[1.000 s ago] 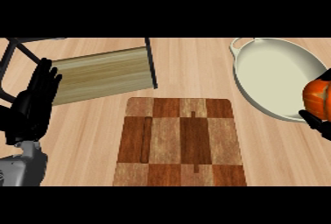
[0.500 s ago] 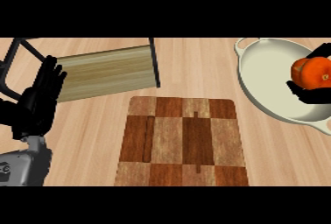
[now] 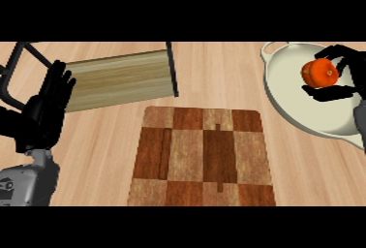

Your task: Pick the squash from the cutting board and place it in the pot

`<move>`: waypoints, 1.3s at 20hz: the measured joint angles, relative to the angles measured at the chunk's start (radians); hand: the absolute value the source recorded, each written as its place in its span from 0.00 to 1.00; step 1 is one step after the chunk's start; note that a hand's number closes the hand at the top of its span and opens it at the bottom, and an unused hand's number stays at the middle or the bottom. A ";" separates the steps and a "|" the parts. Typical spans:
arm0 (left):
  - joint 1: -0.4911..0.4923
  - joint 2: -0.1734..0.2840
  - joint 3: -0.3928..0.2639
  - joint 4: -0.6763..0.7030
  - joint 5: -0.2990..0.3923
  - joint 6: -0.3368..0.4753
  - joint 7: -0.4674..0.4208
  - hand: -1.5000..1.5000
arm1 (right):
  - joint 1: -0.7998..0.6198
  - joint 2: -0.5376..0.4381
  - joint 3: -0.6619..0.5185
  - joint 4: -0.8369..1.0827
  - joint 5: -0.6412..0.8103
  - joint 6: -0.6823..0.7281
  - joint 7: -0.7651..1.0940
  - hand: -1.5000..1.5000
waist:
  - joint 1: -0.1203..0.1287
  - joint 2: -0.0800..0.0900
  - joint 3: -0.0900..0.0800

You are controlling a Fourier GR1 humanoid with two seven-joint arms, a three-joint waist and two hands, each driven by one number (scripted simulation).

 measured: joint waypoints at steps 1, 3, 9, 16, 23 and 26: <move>0.002 -0.004 0.000 0.007 0.000 0.000 -0.008 0.50 | -0.022 0.005 -0.002 0.050 -0.001 0.001 -0.002 0.00 | 0.002 0.001 0.000; -0.003 -0.009 -0.007 -0.001 -0.006 0.007 0.002 0.50 | -0.057 0.003 -0.013 0.141 -0.018 0.027 -0.030 0.00 | 0.005 0.002 0.001; 0.004 -0.004 0.000 -0.004 -0.006 0.002 0.000 0.50 | -0.141 0.002 -0.074 0.313 -0.121 0.153 -0.152 0.00 | 0.005 0.002 0.001; -0.004 -0.003 0.006 -0.005 -0.002 0.001 0.012 0.50 | -0.185 -0.053 -0.225 0.438 -0.294 0.291 -0.249 0.00 | 0.000 0.002 0.001; 0.000 -0.010 0.005 -0.012 -0.003 0.000 0.005 0.50 | -0.205 -0.206 -0.309 0.557 -0.378 0.435 -0.272 0.00 | 0.005 0.005 0.002; 0.000 -0.011 0.002 -0.019 -0.010 0.004 0.010 0.50 | -0.182 -0.272 -0.323 0.590 -0.392 0.493 -0.293 0.00 | 0.007 0.007 0.003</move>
